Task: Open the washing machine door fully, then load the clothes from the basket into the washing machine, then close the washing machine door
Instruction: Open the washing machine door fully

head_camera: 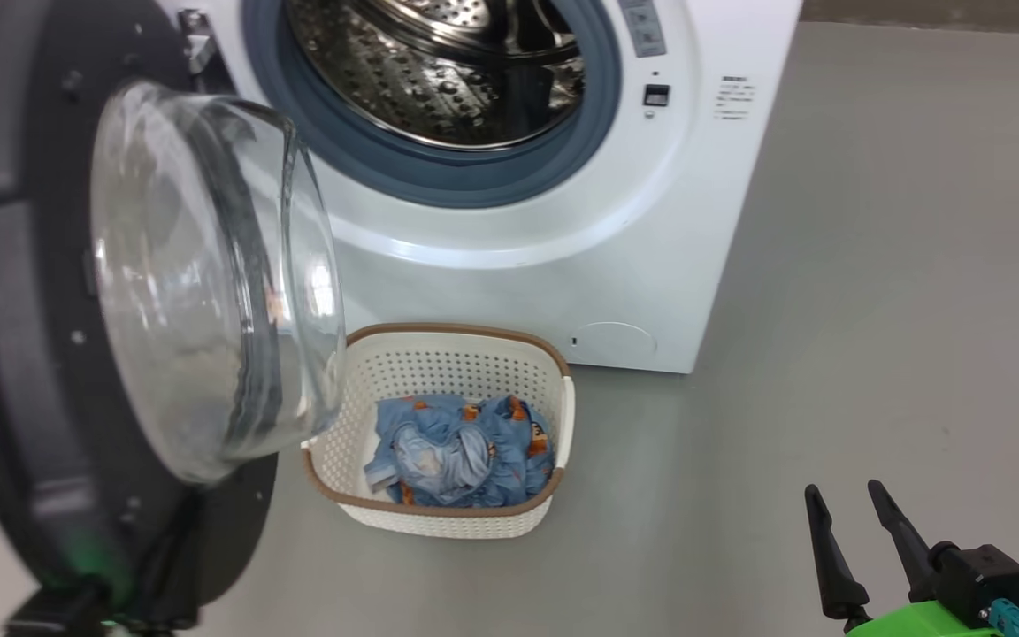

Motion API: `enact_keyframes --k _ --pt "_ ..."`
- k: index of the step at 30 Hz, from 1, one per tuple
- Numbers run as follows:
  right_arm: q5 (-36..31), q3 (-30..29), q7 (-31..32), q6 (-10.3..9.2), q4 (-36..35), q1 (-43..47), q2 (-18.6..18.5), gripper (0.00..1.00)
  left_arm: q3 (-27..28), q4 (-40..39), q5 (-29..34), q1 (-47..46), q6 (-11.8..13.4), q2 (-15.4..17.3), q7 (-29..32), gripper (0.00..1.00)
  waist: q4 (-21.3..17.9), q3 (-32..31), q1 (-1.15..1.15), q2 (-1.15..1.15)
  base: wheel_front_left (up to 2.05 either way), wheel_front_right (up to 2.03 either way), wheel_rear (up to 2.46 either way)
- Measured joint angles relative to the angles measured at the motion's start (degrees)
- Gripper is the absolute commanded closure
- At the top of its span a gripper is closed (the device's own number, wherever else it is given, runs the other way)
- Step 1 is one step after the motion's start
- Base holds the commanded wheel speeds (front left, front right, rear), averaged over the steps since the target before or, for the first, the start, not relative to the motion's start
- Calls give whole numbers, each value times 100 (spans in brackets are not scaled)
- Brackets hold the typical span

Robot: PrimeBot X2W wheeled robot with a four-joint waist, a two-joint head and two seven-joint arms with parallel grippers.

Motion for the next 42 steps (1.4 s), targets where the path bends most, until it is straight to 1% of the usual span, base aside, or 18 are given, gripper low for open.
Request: enact_keyframes --k 4,7,15,20,21,26,34,42 --pt "0 12 0 -1 25 -9 0 0 461 110 0 13 85 -12 1 100 126 6 0 0 0 0 0" --pt "0 16 -1 -1 45 -19 0 0 738 220 0 23 90 -38 1 100 183 9 0 0 0 0 0" --pt "-2 41 -1 -1 47 -34 0 0 1397 713 -4 -77 90 -20 0 100 121 53 0 0 0 0 0" --pt "-15 40 0 -1 34 -40 -1 0 1922 1185 -107 -398 100 130 2 100 49 176 0 0 0 0 0" --pt "-24 40 0 -1 30 -47 -1 0 2043 1274 -136 -464 137 177 2 100 34 208 0 0 0 0 0" --pt "-107 41 -1 -1 -8 -148 -2 0 2560 1763 -236 -851 142 453 2 100 -28 398 0 0 0 0 0" --pt "-126 48 -1 0 -24 -254 -4 0 2978 2252 -260 -1326 96 612 1 100 -93 638 0 0 0 0 0" --pt "-141 89 -1 0 -4 -392 -8 0 3159 2526 -108 -1607 32 684 1 100 -141 711 0 0 0 0 0"
